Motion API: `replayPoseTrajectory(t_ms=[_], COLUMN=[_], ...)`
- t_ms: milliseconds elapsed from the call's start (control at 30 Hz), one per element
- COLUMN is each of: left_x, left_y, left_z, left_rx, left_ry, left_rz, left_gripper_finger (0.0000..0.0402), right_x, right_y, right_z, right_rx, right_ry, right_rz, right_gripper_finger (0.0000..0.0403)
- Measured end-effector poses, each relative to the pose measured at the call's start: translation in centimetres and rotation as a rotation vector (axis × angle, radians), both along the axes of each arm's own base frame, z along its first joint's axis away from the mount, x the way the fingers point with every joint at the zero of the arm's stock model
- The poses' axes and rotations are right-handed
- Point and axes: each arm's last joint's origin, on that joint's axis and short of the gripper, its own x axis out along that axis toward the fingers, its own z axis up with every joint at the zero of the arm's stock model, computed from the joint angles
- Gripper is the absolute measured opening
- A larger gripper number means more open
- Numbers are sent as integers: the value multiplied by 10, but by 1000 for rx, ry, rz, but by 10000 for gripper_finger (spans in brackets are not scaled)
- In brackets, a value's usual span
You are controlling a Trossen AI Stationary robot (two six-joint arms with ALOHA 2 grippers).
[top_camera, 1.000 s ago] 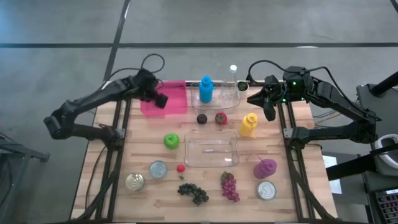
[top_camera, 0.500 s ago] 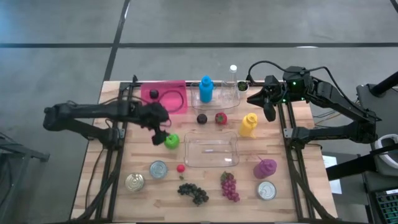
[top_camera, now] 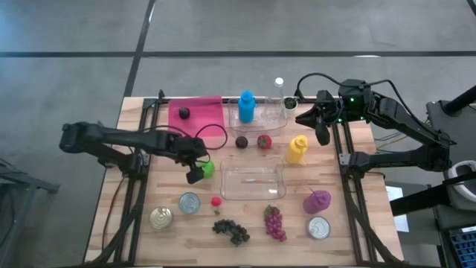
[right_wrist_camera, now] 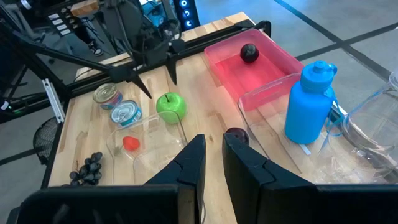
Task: Pick & Place Food Item
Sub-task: Put the apple into the pink bin
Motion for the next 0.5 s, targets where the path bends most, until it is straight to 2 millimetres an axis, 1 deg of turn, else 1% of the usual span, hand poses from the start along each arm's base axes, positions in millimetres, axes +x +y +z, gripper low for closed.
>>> replayPoseTrajectory(t_ms=[200,400,500], left_x=[1,9,8], left_y=[0,0,0], left_z=[-10,-17,-20], left_rx=[-1,-4,-11], left_ry=[21,-37,-31], left_rz=[-1,11,27], left_gripper_finger=[345,346,344], right_x=[0,0,0], right_y=[0,0,0], right_z=[0,0,0], right_rx=[1,4,4], right_ry=[0,0,0], right_rz=[-1,-2,-3], right_gripper_finger=[52,52,52])
